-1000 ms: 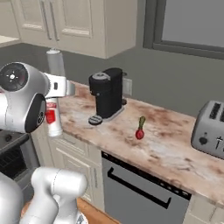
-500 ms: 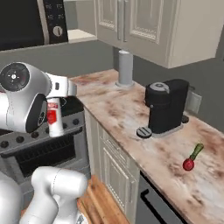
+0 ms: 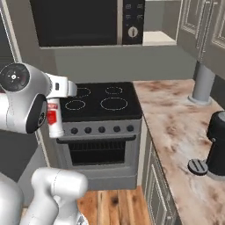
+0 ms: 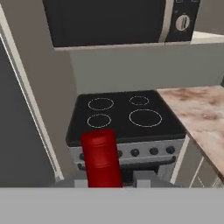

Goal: Place the liquor on the top shelf of the fridge to keep it out of children's reach, and place the mango and squash on lower shelves for easy access.

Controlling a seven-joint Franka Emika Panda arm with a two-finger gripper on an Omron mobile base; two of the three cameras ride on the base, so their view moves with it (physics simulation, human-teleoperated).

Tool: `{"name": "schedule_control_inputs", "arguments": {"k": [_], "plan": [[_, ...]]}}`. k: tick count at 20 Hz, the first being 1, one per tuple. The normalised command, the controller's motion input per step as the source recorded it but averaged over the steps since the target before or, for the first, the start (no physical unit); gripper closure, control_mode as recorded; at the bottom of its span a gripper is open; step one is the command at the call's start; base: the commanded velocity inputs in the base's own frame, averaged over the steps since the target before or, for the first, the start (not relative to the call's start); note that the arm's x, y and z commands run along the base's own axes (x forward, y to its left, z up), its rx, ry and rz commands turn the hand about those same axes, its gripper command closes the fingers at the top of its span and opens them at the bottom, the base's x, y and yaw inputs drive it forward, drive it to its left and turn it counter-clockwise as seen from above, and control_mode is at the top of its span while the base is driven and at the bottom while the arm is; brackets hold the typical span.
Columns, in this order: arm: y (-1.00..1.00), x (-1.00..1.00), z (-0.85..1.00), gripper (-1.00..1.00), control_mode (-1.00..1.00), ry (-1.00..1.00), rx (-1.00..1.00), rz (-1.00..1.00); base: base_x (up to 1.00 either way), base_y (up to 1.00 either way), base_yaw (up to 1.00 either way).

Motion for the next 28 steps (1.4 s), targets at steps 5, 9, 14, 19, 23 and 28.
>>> {"name": "schedule_control_inputs", "arguments": {"k": [5,9,14,19,23,28], "plan": [[0.0,0.0,0.0,1.0,1.0,0.0,0.0,0.0,-0.23,-0.4,0.52],[0.0,0.0,0.0,1.0,1.0,0.0,0.0,0.0,-0.61,-0.38,0.48],[0.0,0.0,0.0,1.0,1.0,0.0,0.0,0.0,-0.74,-0.15,0.44],[0.0,0.0,0.0,1.0,1.0,0.0,0.0,0.0,-0.78,-0.02,0.4],[0.0,0.0,0.0,1.0,1.0,0.0,0.0,0.0,-0.68,0.0,0.36],[0.0,0.0,0.0,1.0,1.0,0.0,0.0,0.0,-0.23,0.17,0.25]]}}
